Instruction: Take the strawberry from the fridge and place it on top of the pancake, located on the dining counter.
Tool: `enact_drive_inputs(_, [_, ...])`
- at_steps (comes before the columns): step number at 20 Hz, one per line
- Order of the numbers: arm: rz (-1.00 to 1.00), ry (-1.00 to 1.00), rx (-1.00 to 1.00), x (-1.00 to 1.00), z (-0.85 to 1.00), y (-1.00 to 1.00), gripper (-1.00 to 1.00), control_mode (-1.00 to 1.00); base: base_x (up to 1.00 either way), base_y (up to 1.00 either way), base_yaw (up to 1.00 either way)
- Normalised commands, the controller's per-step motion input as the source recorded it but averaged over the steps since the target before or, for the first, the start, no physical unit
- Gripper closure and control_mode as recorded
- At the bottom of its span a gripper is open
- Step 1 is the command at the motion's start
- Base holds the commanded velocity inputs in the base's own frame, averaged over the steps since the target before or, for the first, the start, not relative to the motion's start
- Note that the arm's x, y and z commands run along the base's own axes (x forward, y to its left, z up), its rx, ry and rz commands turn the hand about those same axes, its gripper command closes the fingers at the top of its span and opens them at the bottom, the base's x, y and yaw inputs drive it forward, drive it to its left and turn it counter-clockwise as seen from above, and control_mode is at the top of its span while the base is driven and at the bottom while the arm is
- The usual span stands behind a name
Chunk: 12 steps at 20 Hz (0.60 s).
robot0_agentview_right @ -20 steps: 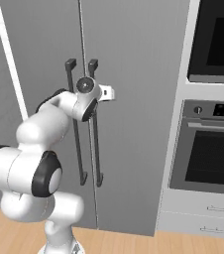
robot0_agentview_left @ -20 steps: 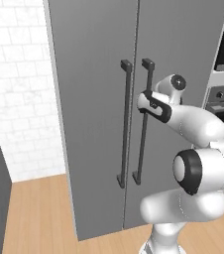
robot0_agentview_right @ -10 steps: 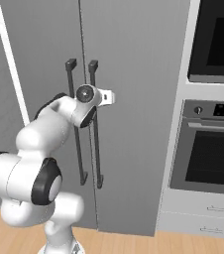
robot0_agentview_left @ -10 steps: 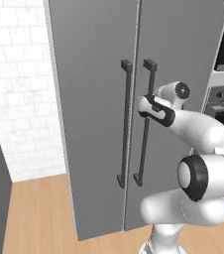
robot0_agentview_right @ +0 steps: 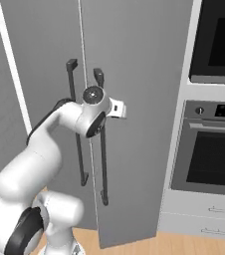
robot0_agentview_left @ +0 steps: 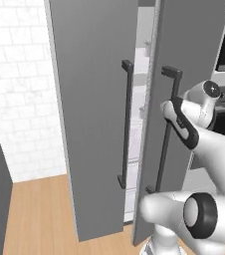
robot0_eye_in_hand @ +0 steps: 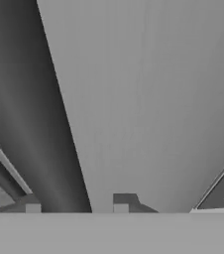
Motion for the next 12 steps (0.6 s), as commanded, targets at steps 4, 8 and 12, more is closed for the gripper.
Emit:
enact_drive_inputs(4, [-0.13, 0.17, 0.12, -1.0, 0.0, -1.0, 1.0, -1.0, 0.0, 0.0, 0.0])
enact_drive_inputs(8, [-0.14, 0.05, 0.15, -1.0, 0.0, -1.0, -1.0, -1.0, 0.0, 0.0, 0.0])
enact_drive_inputs(12, [-0.12, 0.0, 0.15, -1.0, 0.08, -0.99, -1.0, -1.0, 0.0, 0.0, 0.0])
